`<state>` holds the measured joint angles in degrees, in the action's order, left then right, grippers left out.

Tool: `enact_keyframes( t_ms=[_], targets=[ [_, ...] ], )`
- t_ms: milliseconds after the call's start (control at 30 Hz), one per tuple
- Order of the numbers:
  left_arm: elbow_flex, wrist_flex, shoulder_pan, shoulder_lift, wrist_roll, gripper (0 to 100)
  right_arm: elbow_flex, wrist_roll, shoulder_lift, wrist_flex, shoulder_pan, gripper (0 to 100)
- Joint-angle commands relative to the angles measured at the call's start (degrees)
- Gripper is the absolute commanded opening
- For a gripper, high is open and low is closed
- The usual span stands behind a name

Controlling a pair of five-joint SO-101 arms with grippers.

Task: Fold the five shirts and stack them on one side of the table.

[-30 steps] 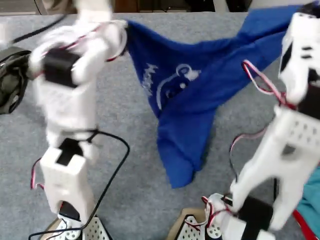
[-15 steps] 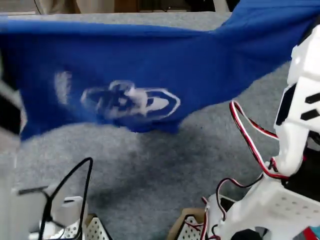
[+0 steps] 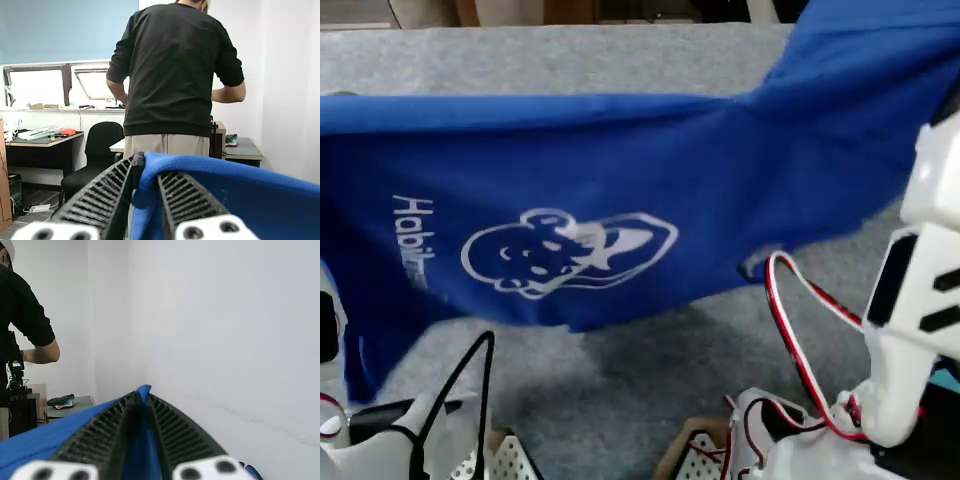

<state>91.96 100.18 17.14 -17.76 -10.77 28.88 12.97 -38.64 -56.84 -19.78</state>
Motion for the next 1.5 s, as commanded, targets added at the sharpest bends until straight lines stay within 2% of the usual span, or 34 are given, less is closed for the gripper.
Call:
enact_keyframes(
  t_ms=[0, 200, 400, 533, 867, 1100, 1200, 1333, 1467],
  targets=[
    [-0.97, 0.62, 0.79, -1.27, -0.09, 2, 2.33, -0.44, -2.15, -0.53, 0.31, 0.6],
    [-1.14, -0.53, 0.79, -6.37, -0.09, 2, 2.86, -0.53, -8.13, 1.85, 0.66, 0.6],
    [-5.1, -11.78, 0.79, -4.09, -0.09, 2, 2.42, -0.53, -7.08, 11.78, 0.66, 0.5],
    [-11.34, -15.21, 0.7, -2.24, 0.0, 2, 3.82, -1.23, -1.98, 21.89, 0.57, 0.5],
    [-27.6, -14.86, 0.53, -2.59, 3.96, 2, 23.08, -9.05, 15.08, 24.62, 0.57, 0.5],
    [-33.05, -13.1, 0.35, -2.77, 3.96, 2, 33.54, -9.58, 24.4, 24.62, 0.66, 0.5],
    [-32.09, -10.29, 0.26, -2.77, 3.96, 2, 36.44, -11.52, 26.33, 24.62, 3.74, 0.6],
    [-31.38, -10.02, 0.26, -2.77, 3.96, 2, 37.49, -17.41, 27.65, 24.7, 10.24, 0.5],
    [-31.82, -9.93, 0.26, -2.77, 3.96, 2, 35.91, -19.08, 27.82, 24.26, 14.46, 0.5]
  ],
)
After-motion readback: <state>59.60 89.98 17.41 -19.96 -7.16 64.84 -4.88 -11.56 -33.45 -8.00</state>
